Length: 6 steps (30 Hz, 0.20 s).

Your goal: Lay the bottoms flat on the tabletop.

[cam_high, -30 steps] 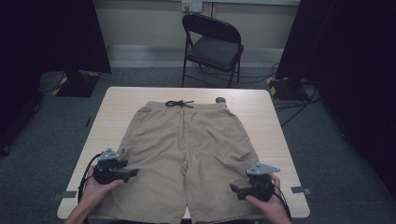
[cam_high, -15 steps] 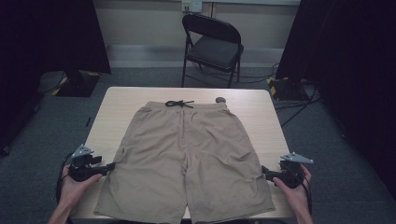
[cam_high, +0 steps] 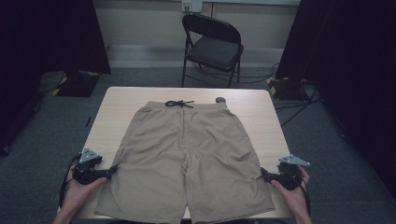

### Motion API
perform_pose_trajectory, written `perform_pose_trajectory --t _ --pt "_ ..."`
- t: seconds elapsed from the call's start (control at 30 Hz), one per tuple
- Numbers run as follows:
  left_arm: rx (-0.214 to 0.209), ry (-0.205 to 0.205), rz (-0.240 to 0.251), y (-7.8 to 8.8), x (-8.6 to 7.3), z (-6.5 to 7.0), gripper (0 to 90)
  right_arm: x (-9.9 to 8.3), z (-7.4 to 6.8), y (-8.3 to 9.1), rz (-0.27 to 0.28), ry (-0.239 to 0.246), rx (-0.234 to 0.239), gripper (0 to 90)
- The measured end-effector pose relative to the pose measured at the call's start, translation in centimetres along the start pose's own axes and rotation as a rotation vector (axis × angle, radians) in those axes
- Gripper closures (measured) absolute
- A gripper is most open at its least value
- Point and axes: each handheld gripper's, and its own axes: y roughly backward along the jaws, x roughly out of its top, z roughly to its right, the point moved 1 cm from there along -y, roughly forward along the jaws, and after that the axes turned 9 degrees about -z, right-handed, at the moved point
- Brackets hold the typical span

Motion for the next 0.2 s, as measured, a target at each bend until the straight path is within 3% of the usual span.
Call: perform_pose_trajectory --t 0.2 --pt "-0.002 0.001 0.0 0.0 0.0 -0.01 22.5 0.01 0.01 -0.01 0.0 0.001 0.0 13.5"
